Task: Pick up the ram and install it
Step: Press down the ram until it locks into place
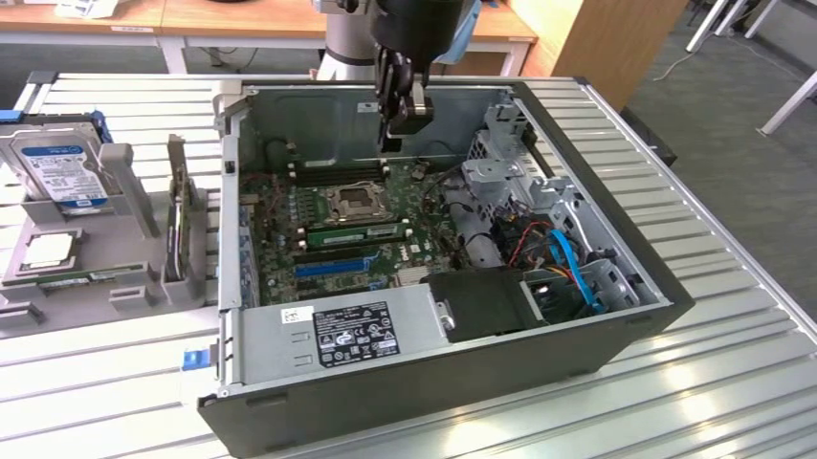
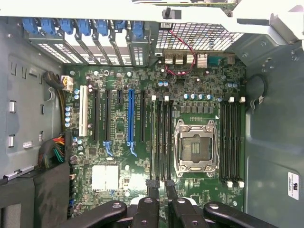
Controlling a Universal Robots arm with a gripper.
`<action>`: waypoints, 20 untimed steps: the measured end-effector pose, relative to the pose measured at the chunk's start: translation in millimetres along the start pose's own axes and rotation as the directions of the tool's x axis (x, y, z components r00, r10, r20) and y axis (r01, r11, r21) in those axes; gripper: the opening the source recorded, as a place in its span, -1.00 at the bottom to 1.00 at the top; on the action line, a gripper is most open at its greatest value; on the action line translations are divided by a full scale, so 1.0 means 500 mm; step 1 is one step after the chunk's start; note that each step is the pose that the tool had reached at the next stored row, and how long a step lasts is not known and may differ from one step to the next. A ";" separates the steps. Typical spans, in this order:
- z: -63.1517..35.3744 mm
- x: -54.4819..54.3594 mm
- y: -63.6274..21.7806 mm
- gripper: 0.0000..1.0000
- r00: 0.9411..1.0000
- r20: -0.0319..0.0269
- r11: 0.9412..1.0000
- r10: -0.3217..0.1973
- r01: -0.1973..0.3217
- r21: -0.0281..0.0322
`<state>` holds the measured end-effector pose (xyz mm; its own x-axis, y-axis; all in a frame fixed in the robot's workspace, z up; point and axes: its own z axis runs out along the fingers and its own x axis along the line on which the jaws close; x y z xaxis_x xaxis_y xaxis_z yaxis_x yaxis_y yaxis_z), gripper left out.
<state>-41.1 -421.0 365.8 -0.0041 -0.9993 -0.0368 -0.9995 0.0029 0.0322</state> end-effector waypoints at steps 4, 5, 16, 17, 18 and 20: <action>0.000 0.000 0.000 -0.64 1.000 0.000 1.000 0.000 0.000 0.000; 0.000 0.000 0.000 -0.64 1.000 0.000 1.000 0.000 0.000 0.000; 0.000 0.000 0.000 -0.80 1.000 0.000 1.000 0.000 0.000 0.000; 0.000 0.000 0.000 -0.80 1.000 0.000 1.000 0.000 0.000 0.000; 0.000 0.000 -0.001 -0.80 1.000 0.000 1.000 0.000 0.000 0.000; 0.000 0.000 -0.004 -0.80 1.000 0.000 1.000 0.000 0.000 0.000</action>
<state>-39.3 -421.0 365.9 -0.0040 -0.9993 -0.0366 -0.9995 0.0028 0.0323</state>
